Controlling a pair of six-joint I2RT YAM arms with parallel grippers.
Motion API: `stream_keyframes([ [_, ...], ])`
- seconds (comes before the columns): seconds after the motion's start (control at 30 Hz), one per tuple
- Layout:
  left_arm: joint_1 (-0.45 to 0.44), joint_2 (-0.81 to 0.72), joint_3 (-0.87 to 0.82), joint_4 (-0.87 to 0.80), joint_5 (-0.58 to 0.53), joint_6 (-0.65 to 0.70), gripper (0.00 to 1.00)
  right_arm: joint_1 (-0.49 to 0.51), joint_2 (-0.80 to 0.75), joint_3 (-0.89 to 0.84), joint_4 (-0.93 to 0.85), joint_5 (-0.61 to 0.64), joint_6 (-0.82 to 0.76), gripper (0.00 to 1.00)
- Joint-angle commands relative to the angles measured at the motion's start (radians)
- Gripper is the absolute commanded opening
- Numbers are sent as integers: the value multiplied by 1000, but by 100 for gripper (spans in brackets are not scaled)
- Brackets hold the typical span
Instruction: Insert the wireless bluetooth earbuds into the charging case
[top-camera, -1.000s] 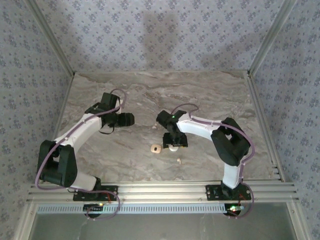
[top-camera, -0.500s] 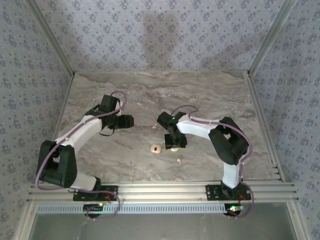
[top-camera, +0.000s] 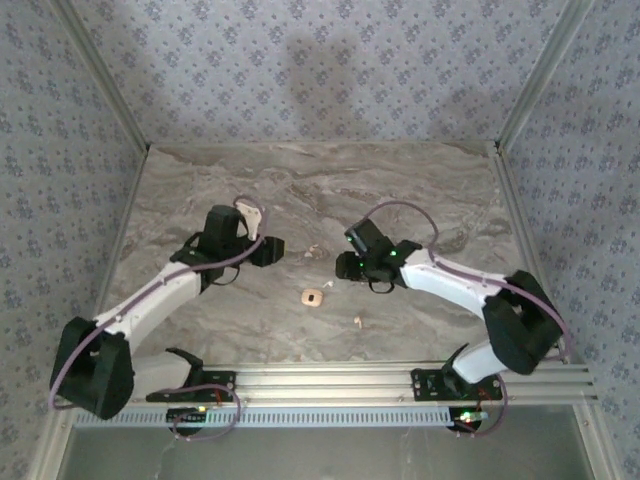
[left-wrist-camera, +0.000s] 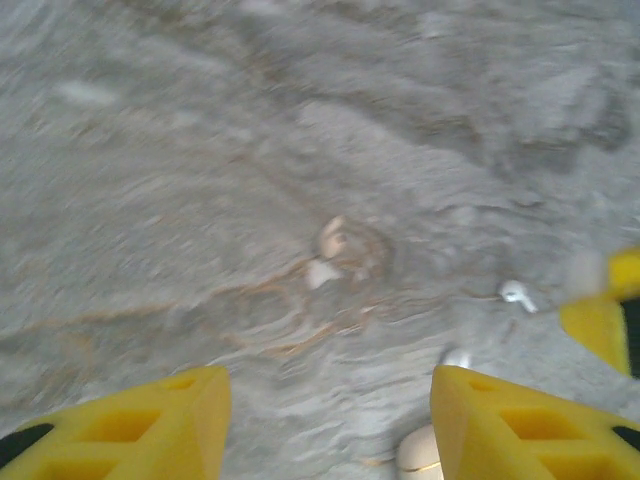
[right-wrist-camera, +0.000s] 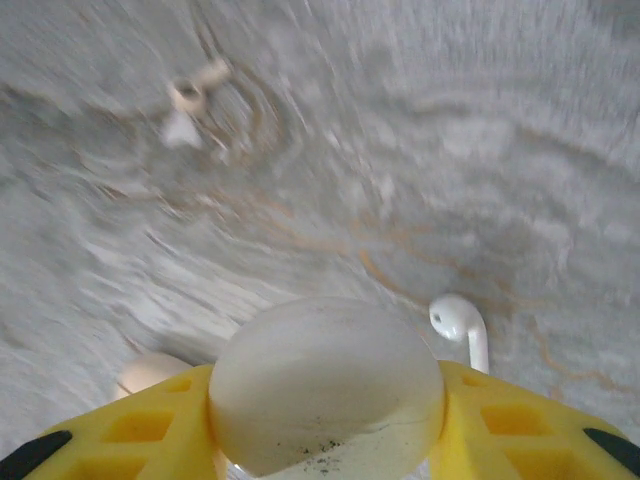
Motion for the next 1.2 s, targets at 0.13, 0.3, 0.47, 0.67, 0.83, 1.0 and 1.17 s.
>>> stream_keyframes([
  [0.13,-69,-81,-120,381,81,169,56,-35,-195,-172,435,-38,49,43],
  [0.3,-149,-96,-174,514,89,268,55,-55,-219,-222,658,-163,68,44],
  [0.47,-185,-107,-177,558,106,313,54,-65,-193,-209,806,-255,109,45],
  [0.67,-213,-112,-192,635,106,328,54,-67,-129,-209,1005,-347,174,45],
  [0.83,-251,-121,-195,660,29,363,54,-51,-71,-199,1127,-391,238,44],
  [1.0,-253,-140,-209,677,-56,369,53,-26,-48,-184,1129,-400,268,44],
  [1.17,-253,-136,-211,694,-81,355,53,-3,-54,-196,1137,-409,290,45],
])
